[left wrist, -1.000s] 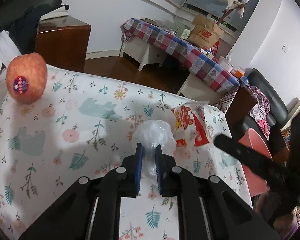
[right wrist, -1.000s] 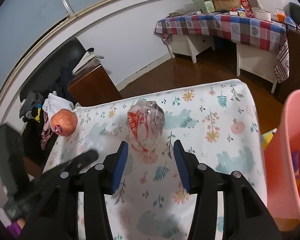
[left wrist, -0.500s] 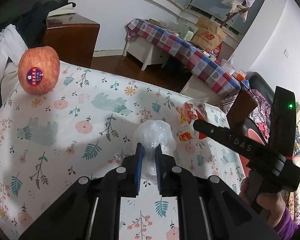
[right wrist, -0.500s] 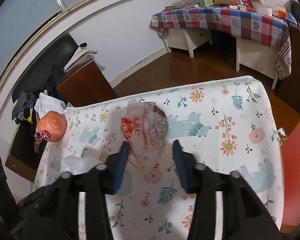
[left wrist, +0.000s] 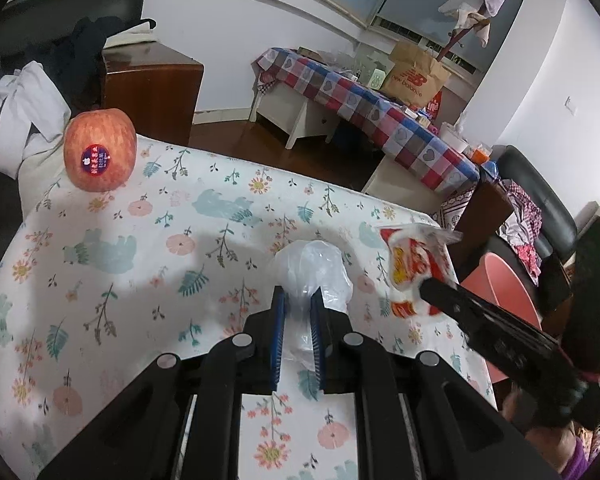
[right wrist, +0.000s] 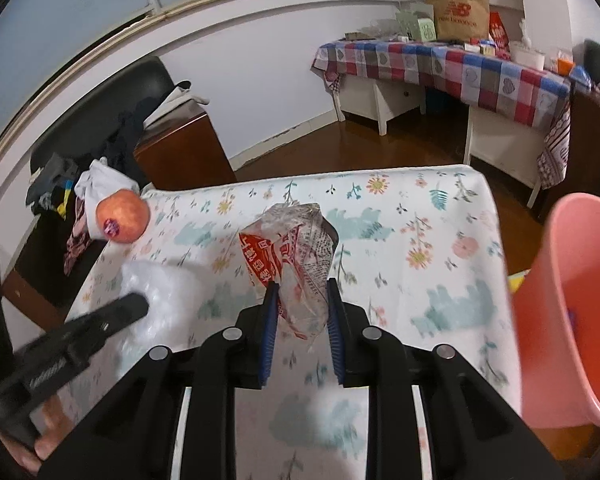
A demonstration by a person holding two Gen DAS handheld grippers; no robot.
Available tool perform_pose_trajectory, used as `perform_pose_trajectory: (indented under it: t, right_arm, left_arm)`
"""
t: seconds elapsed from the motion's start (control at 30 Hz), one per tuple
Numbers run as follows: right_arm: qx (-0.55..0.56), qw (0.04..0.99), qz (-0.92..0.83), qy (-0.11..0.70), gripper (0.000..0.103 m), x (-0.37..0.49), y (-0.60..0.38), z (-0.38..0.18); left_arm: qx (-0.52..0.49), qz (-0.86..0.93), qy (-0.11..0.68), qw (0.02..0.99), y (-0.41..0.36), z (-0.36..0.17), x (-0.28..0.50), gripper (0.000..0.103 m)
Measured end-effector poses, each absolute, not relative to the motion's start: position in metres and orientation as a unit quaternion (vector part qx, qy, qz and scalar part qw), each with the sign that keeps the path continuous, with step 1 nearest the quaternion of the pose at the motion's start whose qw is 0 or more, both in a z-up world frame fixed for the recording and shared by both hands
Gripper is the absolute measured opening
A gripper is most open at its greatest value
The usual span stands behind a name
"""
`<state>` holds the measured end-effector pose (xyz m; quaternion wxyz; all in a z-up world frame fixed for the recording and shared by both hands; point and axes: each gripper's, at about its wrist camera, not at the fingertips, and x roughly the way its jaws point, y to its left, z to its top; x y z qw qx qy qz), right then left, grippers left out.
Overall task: Collect trash
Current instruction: 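Grasp the clear plastic bag with the left gripper while the right gripper grasps the red-printed clear cup, then carry the clear bag and red-printed cup over the pink bucket with both grippers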
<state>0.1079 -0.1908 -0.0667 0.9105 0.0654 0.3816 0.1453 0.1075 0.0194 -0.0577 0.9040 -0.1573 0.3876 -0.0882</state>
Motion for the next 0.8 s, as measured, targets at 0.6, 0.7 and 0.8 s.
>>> perform_pose_trajectory:
  t: [0.6, 0.7, 0.8]
  right_arm:
    - [0.063, 0.923, 0.141, 0.354, 0.024, 0.014, -0.222, -0.047]
    - [0.060, 0.927, 0.137, 0.343, 0.023, 0.004, -0.227, -0.044]
    - [0.059, 0.931, 0.133, 0.334, 0.023, -0.004, -0.232, -0.041]
  left_arm:
    - [-0.106, -0.066, 0.365, 0.923, -0.030, -0.020, 0.050, 0.011]
    - [-0.100, -0.066, 0.363, 0.924, -0.039, -0.017, 0.042, 0.011]
    - [-0.094, -0.065, 0.363, 0.925, -0.047, -0.015, 0.038, 0.012]
